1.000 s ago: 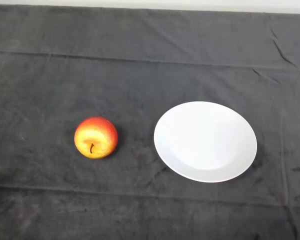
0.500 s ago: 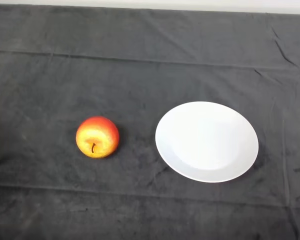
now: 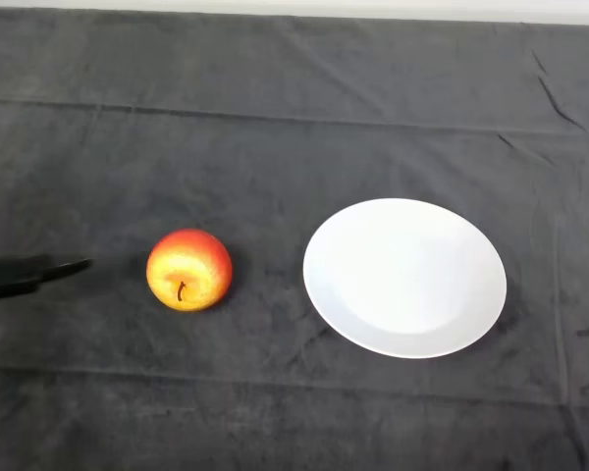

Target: Move the apple to the plate

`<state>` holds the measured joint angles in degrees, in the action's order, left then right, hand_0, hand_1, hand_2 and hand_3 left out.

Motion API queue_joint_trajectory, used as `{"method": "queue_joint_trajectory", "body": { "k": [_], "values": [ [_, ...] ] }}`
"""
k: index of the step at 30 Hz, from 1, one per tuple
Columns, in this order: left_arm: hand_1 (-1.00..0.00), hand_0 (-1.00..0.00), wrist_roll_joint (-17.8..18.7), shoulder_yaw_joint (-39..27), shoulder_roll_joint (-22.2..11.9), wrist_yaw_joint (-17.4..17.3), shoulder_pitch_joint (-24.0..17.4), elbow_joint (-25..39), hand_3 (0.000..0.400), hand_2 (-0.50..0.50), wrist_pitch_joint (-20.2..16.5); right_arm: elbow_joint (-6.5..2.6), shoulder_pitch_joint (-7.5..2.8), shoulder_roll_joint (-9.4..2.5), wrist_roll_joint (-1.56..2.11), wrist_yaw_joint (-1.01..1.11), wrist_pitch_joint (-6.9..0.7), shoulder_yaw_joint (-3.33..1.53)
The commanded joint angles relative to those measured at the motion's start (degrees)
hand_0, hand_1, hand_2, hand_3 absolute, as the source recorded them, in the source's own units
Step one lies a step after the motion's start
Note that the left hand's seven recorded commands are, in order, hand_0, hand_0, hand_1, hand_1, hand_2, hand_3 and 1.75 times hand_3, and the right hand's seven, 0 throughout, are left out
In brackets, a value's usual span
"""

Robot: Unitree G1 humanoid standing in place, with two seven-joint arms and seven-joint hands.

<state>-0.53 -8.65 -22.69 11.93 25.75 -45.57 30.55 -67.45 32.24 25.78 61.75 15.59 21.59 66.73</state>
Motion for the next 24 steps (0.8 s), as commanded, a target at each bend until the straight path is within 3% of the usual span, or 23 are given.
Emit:
{"method": "queue_joint_trajectory", "body": {
  "k": [1, 10, 24],
  "values": [
    [0.00, 0.00, -1.41, 1.98, 0.29, 0.54, -1.30, 3.74, 0.000, 0.00, -1.23, 1.58, 1.73, 0.23, 1.09, 0.46, 0.60, 0.75],
    [0.00, 0.00, -2.88, 8.13, 3.08, -0.87, -4.53, 12.09, 0.000, 0.00, -3.93, 1.94, 1.61, 0.08, 1.01, 0.23, 0.51, 0.61],
    [0.00, 0.00, -3.34, 16.78, 5.40, -2.60, -0.90, 6.83, 0.000, 0.00, -5.92, 2.33, 1.49, -0.07, 0.92, -0.07, 0.42, 0.44]
  ]
}}
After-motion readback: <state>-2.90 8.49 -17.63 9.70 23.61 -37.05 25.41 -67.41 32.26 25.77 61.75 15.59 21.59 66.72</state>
